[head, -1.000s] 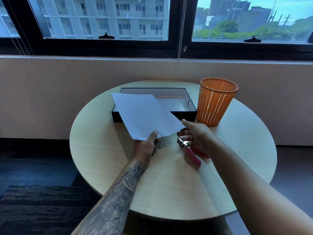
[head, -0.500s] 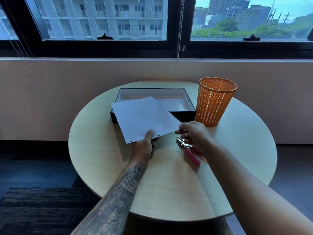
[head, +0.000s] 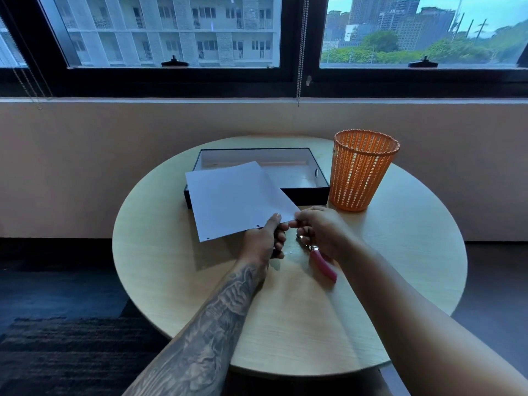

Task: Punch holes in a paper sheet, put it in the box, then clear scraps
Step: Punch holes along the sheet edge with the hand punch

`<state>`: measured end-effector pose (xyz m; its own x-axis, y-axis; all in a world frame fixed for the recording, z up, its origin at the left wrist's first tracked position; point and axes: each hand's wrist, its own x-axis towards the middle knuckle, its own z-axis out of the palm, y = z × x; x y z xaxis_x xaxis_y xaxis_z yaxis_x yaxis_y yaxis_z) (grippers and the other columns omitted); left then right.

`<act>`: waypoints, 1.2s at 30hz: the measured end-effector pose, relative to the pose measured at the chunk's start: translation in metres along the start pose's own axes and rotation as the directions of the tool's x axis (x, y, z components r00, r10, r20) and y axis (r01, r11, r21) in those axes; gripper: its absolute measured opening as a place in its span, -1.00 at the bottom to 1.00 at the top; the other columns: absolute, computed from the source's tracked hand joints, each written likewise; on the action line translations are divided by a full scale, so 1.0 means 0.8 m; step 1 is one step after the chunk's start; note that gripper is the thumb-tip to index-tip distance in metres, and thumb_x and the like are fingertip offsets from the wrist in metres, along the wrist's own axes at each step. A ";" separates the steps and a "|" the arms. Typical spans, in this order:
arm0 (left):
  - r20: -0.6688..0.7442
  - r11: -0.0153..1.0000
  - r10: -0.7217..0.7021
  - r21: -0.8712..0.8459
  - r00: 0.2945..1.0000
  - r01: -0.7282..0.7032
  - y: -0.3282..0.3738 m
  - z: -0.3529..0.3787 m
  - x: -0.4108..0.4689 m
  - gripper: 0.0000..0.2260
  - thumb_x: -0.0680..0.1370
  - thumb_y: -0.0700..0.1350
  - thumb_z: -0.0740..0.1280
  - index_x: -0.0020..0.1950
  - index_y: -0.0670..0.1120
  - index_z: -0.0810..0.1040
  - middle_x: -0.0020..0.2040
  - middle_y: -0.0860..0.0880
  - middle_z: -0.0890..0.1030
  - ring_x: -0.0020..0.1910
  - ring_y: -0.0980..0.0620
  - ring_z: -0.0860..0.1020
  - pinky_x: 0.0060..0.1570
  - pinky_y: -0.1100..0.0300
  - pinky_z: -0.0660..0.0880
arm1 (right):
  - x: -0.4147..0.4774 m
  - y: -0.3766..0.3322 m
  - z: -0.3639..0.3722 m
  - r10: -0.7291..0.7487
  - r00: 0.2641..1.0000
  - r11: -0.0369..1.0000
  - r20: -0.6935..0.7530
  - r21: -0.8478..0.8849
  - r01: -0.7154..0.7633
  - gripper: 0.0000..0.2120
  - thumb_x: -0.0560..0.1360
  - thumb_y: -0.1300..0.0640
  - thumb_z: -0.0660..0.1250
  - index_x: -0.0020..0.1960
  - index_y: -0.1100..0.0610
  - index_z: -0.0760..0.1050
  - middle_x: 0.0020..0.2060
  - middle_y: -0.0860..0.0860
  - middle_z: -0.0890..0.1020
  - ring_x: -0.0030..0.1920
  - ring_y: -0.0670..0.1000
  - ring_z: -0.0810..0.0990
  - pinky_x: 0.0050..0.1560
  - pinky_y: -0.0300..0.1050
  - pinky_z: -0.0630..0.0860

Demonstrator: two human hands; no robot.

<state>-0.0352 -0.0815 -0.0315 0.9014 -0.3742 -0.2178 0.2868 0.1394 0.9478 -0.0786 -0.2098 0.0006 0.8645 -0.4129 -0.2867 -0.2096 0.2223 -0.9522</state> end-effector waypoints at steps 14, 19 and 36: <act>-0.073 0.999 0.000 0.052 0.997 0.004 -0.007 0.001 0.008 -0.66 0.62 0.02 0.32 -0.28 -0.15 0.57 -0.48 0.02 0.41 -0.59 0.12 0.30 -0.54 0.25 0.32 | -0.030 0.027 -0.054 -0.162 0.987 0.153 -0.019 -0.988 0.007 -0.53 0.38 -0.39 0.34 0.04 -0.04 0.50 0.05 -0.03 0.52 0.07 0.03 0.50 -0.08 -0.07 0.43; -0.100 0.999 0.019 0.042 0.995 -0.015 -0.006 -0.003 0.004 -0.67 0.62 -0.01 0.32 -0.29 -0.16 0.56 -0.48 0.01 0.41 -0.60 0.13 0.30 -0.55 0.26 0.32 | -0.037 0.019 -0.059 -0.162 0.983 0.382 -0.086 -0.924 -0.018 -0.74 0.42 -0.17 0.40 -0.10 0.01 0.56 -0.20 -0.06 0.64 -0.24 -0.01 0.61 -0.23 -0.06 0.54; -0.122 0.999 0.025 -0.029 0.992 -0.029 0.007 0.002 -0.001 -0.67 0.60 -0.02 0.34 -0.31 -0.16 0.59 -0.51 0.04 0.44 -0.58 0.10 0.33 -0.52 0.23 0.31 | -0.062 -0.003 -0.040 0.199 0.955 0.936 0.221 -0.331 -0.119 -0.46 0.64 -0.07 0.13 0.21 0.41 0.53 0.03 0.33 0.70 -0.09 0.18 0.67 -0.15 0.02 0.58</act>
<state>-0.0350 -0.0820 -0.0258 0.9413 -0.2554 -0.2208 0.2700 0.1767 0.9465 -0.1357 -0.2184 0.0137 0.8846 -0.1549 -0.4398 -0.4498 -0.0350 -0.8924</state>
